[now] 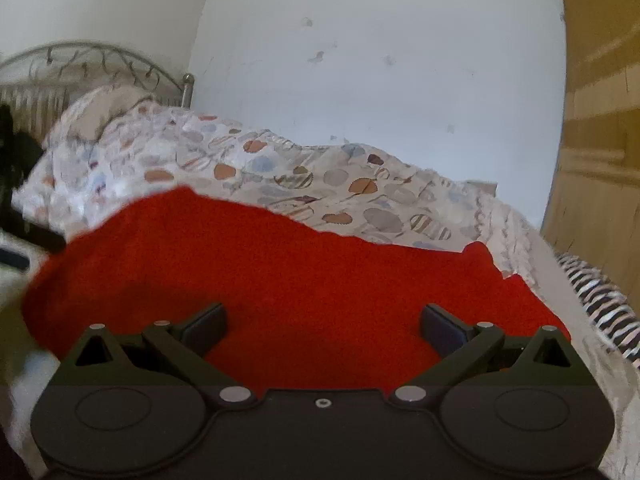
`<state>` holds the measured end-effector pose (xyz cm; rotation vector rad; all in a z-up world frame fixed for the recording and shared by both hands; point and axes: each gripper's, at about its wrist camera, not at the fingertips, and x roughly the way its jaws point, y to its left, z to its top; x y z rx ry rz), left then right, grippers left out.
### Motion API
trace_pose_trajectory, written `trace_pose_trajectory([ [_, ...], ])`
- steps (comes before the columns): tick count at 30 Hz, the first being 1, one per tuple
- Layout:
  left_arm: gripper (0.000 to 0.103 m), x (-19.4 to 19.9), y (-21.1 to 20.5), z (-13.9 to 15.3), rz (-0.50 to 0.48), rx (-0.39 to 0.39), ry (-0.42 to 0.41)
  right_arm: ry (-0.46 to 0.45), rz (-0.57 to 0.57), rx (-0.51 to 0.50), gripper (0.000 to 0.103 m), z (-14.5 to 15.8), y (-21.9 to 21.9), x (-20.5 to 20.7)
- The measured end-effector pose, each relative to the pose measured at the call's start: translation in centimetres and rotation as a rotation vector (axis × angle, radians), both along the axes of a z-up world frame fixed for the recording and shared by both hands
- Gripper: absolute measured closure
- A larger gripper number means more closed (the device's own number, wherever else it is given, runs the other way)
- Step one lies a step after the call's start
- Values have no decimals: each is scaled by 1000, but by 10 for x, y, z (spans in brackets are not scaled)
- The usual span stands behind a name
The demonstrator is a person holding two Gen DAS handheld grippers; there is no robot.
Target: Fold small clothes
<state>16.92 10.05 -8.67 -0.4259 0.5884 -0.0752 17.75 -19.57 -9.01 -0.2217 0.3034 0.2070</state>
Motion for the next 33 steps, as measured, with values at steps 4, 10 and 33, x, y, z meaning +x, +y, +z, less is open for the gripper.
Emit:
trace_pose_trajectory([
  [4,1,7,-3,-4,-32,3,38,-37,-2,-87,1,-17,3,-10],
  [10,1,8,-14,2,-37,57,-31,-21,12,-52,0,-22,-2,-12],
  [33,14,77,15,-14,-236,-28,48,-21,22,-27,0,-20,-8,-7],
])
